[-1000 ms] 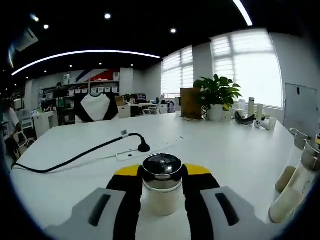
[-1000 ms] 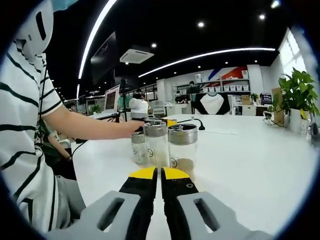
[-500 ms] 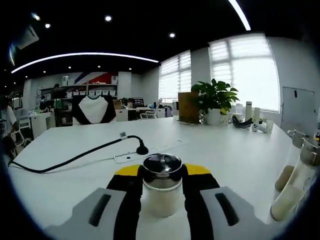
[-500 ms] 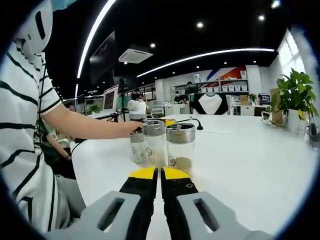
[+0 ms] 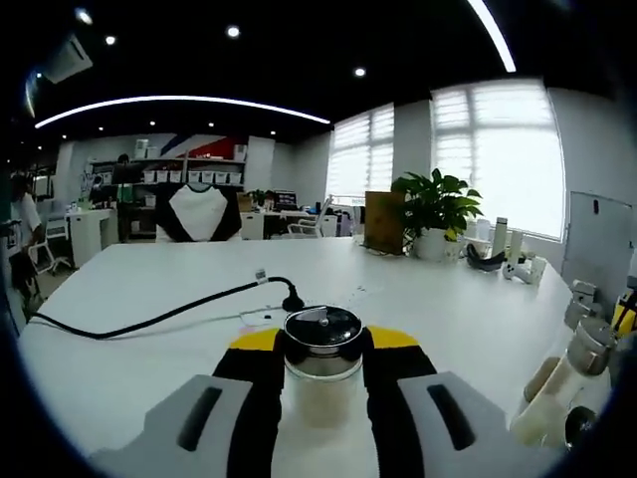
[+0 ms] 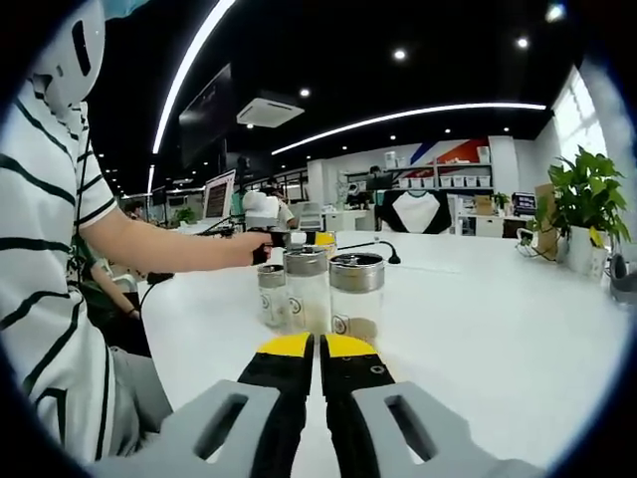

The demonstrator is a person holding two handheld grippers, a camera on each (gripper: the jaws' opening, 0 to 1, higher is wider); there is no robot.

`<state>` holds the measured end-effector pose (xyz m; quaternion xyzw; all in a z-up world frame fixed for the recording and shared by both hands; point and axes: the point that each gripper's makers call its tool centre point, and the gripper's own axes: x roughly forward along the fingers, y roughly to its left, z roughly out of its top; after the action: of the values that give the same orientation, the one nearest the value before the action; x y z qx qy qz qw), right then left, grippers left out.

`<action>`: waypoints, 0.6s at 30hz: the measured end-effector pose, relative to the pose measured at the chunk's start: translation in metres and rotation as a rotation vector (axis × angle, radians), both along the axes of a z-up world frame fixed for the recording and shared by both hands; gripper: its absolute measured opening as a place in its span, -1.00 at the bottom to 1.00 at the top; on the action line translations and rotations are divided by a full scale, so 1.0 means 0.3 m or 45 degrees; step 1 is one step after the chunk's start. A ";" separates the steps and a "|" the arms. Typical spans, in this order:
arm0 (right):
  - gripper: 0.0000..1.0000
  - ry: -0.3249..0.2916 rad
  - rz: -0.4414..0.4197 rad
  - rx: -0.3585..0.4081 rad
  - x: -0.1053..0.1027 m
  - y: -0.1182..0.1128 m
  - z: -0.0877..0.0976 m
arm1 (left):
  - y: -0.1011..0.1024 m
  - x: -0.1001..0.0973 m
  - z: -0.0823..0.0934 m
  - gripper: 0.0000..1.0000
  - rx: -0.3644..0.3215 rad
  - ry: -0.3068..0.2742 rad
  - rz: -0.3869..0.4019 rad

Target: Rotate the seasoning bottle until the label or dispensing opening points toward the visible target arrow and the bottle remains upright within the marked orientation range

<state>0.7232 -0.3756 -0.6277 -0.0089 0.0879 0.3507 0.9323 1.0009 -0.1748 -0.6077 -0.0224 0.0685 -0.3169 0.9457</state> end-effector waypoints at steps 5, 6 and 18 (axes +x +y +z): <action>-1.00 -0.013 0.015 -0.001 -0.005 0.022 0.015 | 0.023 -0.084 0.070 -0.36 0.031 -0.038 -0.034; -1.00 -0.018 0.018 -0.003 -0.009 0.027 0.020 | 0.027 -0.091 0.074 -0.36 0.029 -0.037 -0.034; -1.00 -0.051 0.039 -0.019 -0.068 0.056 0.043 | 0.099 -0.301 0.160 -0.36 0.003 -0.101 -0.057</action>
<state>0.7027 -0.3589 -0.6147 -0.0243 0.0715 0.3641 0.9283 0.9105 -0.1450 -0.5595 -0.0072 0.0317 -0.3385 0.9404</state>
